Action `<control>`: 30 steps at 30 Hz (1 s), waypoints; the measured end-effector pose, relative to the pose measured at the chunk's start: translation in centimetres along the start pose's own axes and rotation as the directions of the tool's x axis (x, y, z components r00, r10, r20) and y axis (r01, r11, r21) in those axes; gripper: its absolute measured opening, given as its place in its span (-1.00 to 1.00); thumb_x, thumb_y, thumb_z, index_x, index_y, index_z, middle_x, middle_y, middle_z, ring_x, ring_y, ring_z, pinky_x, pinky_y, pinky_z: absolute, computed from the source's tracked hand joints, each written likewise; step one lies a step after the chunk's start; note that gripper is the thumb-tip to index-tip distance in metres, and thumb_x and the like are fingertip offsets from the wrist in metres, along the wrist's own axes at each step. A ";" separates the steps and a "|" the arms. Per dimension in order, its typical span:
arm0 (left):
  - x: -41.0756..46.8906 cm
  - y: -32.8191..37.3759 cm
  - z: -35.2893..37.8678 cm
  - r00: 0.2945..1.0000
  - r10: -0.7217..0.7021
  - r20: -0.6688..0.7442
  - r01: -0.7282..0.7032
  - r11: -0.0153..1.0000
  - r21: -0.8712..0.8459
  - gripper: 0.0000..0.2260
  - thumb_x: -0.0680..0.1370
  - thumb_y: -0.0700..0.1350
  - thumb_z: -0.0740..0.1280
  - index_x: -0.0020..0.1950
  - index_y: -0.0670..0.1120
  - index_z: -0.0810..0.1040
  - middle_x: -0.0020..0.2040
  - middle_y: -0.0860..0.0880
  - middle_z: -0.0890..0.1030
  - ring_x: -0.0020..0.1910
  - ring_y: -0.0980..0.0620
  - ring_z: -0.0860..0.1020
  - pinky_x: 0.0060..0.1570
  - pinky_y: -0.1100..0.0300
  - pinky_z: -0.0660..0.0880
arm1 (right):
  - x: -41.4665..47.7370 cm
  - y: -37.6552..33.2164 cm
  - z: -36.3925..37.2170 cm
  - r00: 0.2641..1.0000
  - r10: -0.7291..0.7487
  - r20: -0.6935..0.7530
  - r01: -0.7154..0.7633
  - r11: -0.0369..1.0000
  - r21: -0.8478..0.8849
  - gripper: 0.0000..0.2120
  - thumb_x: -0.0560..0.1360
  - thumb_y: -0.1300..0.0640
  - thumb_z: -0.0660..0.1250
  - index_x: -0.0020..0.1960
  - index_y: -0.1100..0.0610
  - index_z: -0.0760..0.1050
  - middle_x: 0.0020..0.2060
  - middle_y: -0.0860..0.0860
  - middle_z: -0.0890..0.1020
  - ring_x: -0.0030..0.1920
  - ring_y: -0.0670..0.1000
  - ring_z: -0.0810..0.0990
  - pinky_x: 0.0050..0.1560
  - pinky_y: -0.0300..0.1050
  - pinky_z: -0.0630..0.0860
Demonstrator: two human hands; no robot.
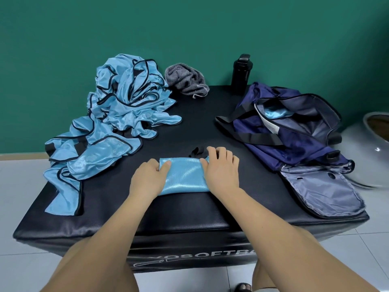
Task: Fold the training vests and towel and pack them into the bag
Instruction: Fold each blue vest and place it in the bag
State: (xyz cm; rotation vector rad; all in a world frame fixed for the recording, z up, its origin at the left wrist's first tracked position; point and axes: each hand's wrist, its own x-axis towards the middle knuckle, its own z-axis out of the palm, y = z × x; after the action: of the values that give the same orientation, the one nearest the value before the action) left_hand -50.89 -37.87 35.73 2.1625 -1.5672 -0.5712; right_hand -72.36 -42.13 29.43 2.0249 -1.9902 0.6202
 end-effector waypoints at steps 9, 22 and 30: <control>0.0 1.5 -0.7 0.994 -0.058 0.095 0.098 0.867 -0.489 -0.66 0.56 0.20 0.48 0.15 0.05 0.46 0.10 0.03 0.60 -0.02 -0.01 0.60 -0.11 0.07 0.53 | 0.1 0.0 -0.1 0.999 0.010 0.043 -0.012 0.998 0.057 -0.56 0.67 -0.14 0.24 0.45 0.07 0.46 0.20 0.09 0.56 0.20 0.18 0.53 0.28 0.14 0.41; 0.0 9.7 -8.6 0.844 0.481 0.238 -0.266 0.760 -0.592 -0.68 0.56 0.08 0.54 0.23 0.12 0.51 -0.10 -0.22 0.69 -0.19 -0.01 0.55 -0.06 0.03 0.40 | 7.9 2.6 -14.6 0.795 -0.385 0.468 -0.264 0.474 0.840 -0.77 0.59 -0.22 0.44 0.18 -0.14 0.63 0.08 -0.24 0.68 0.14 -0.18 0.62 0.32 -0.05 0.50; 1.3 20.9 -7.9 0.742 0.640 0.202 -0.358 0.632 -0.687 -0.74 0.63 -0.17 0.46 0.26 -0.03 0.49 -0.03 -0.06 0.77 -0.21 0.05 0.64 -0.17 0.17 0.55 | 14.6 11.6 -23.6 0.622 -0.493 0.608 -0.271 0.593 0.758 -0.65 0.50 0.10 0.61 0.14 0.21 0.56 0.06 0.16 0.73 0.08 0.17 0.74 0.18 0.20 0.60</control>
State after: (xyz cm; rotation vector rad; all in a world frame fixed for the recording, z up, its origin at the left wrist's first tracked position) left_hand -62.67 -44.35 53.59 1.0534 -1.7821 -1.2143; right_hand -87.19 -45.05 55.41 3.5155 -2.1064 0.7856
